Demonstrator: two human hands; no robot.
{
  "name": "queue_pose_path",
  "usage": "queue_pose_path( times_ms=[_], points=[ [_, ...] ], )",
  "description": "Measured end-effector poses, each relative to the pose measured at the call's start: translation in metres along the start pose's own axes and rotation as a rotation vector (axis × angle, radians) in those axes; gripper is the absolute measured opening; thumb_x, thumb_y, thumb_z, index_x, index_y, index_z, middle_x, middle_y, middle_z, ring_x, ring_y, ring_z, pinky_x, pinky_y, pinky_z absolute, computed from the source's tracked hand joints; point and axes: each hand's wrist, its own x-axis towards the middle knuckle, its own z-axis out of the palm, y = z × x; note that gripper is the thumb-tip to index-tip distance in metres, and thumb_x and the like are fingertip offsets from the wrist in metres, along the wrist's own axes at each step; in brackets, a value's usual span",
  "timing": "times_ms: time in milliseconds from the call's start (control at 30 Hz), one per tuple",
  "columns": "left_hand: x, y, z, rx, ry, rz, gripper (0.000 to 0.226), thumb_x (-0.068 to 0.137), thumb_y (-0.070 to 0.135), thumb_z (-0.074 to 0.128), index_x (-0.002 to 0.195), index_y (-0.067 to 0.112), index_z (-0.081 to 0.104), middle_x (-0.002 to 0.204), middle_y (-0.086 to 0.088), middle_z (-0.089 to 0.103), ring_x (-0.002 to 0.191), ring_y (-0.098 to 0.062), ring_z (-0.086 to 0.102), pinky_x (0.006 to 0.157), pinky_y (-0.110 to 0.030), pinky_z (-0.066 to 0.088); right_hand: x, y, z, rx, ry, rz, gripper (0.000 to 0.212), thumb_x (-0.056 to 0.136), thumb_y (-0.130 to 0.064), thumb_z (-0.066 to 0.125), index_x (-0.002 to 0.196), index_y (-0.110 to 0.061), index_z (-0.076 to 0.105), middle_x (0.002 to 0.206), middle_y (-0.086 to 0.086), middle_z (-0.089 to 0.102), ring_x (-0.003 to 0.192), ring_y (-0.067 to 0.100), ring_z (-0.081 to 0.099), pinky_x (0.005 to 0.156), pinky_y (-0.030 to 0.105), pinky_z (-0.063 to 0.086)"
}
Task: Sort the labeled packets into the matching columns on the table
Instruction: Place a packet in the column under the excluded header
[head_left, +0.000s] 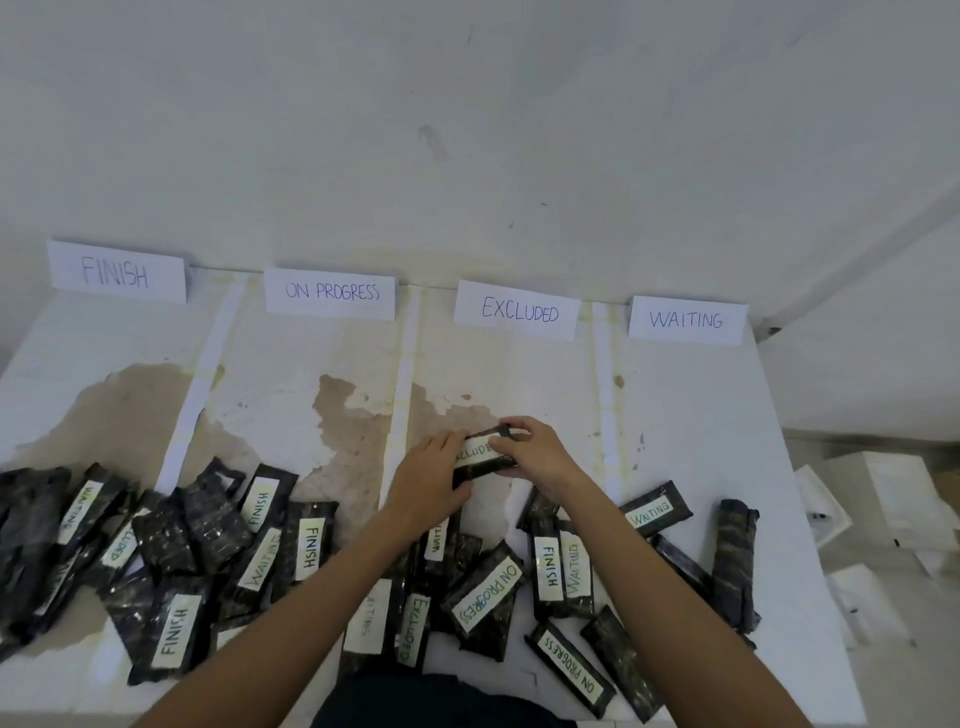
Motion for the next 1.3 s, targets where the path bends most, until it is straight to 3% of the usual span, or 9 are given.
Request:
queue_pose_path(
  times_ms=[167, 300, 400, 600, 800, 1000, 1100, 1167, 1300],
  points=[
    [0.056, -0.026, -0.017, -0.02, -0.076, -0.046, 0.063, 0.07, 0.016, 0.071, 0.128, 0.008, 0.045, 0.121, -0.008, 0.045, 0.107, -0.023, 0.048, 0.084, -0.035, 0.052, 0.026, -0.015, -0.008, -0.184, 0.143, -0.151, 0.067, 0.08, -0.047, 0.07, 0.135, -0.02, 0.042, 0.125, 0.001, 0.052, 0.109, 0.016, 0.052, 0.085, 0.028, 0.044],
    [0.112, -0.053, -0.026, -0.083, -0.098, -0.073, 0.063, 0.066, 0.006, 0.072, 0.125, 0.003, 0.049, 0.114, -0.015, 0.042, 0.101, -0.029, 0.05, 0.087, -0.043, 0.05, 0.051, -0.014, -0.017, -0.308, 0.215, -0.248, 0.077, 0.076, -0.051, 0.071, 0.139, -0.022, 0.039, 0.139, -0.002, 0.042, 0.126, 0.015, 0.043, 0.102, 0.03, 0.039],
    [0.149, -0.066, -0.028, -0.062, -0.122, -0.079, 0.063, 0.069, 0.006, 0.071, 0.128, 0.006, 0.048, 0.116, -0.014, 0.043, 0.108, -0.029, 0.044, 0.092, -0.039, 0.046, 0.073, -0.009, -0.022, -0.424, 0.194, -0.3, 0.079, 0.075, -0.051, 0.072, 0.14, -0.021, 0.038, 0.143, -0.004, 0.036, 0.13, 0.012, 0.038, 0.102, 0.024, 0.031],
    [0.199, -0.089, -0.026, 0.099, -0.104, -0.065, 0.062, 0.073, 0.019, 0.072, 0.131, 0.013, 0.049, 0.118, -0.012, 0.048, 0.107, -0.032, 0.042, 0.092, -0.041, 0.04, 0.12, 0.0, -0.025, -0.747, 0.245, -0.531, 0.073, 0.075, -0.053, 0.064, 0.136, -0.019, 0.044, 0.15, 0.005, 0.031, 0.141, 0.023, 0.024, 0.115, 0.043, 0.022],
    [0.209, -0.101, -0.016, 0.07, -0.123, -0.06, 0.065, 0.075, 0.019, 0.072, 0.135, 0.014, 0.046, 0.12, -0.012, 0.048, 0.106, -0.032, 0.042, 0.092, -0.041, 0.04, 0.144, 0.025, -0.029, -1.069, 0.241, -0.68, 0.067, 0.078, -0.059, 0.051, 0.129, -0.016, 0.053, 0.147, 0.016, 0.037, 0.139, 0.038, 0.027, 0.112, 0.049, 0.023],
    [0.198, -0.092, -0.016, 0.109, -0.01, -0.079, 0.063, 0.077, 0.019, 0.07, 0.135, 0.014, 0.046, 0.13, -0.012, 0.045, 0.119, -0.033, 0.038, 0.101, -0.042, 0.028, 0.143, 0.018, -0.035, -0.999, 0.138, -0.635, 0.066, 0.078, -0.049, 0.054, 0.134, -0.015, 0.048, 0.149, 0.015, 0.034, 0.141, 0.036, 0.024, 0.112, 0.043, 0.016],
    [0.178, -0.07, -0.015, 0.029, 0.067, -0.078, 0.047, 0.081, 0.017, 0.064, 0.127, 0.013, 0.053, 0.125, -0.011, 0.049, 0.115, -0.03, 0.041, 0.097, -0.039, 0.032, 0.127, 0.006, -0.041, -0.764, 0.101, -0.58, 0.057, 0.08, -0.03, 0.062, 0.133, -0.011, 0.049, 0.138, 0.013, 0.044, 0.13, 0.028, 0.039, 0.111, 0.041, 0.031],
    [0.157, -0.054, -0.01, -0.057, 0.045, -0.049, 0.038, 0.083, 0.014, 0.061, 0.121, 0.012, 0.057, 0.119, -0.01, 0.054, 0.11, -0.028, 0.047, 0.094, -0.039, 0.038, 0.111, 0.002, -0.047, -0.674, 0.125, -0.592, 0.045, 0.082, -0.019, 0.062, 0.125, -0.01, 0.055, 0.127, 0.01, 0.053, 0.119, 0.027, 0.05, 0.101, 0.041, 0.042],
    [0.108, -0.024, 0.009, -0.154, -0.057, -0.02, 0.032, 0.086, 0.012, 0.055, 0.118, 0.013, 0.06, 0.114, -0.006, 0.059, 0.105, -0.02, 0.053, 0.094, -0.034, 0.044, 0.074, 0.011, -0.058, -0.743, 0.257, -0.443, 0.034, 0.086, -0.021, 0.061, 0.119, -0.014, 0.058, 0.124, 0.006, 0.054, 0.116, 0.025, 0.051, 0.091, 0.036, 0.046]
  ],
)
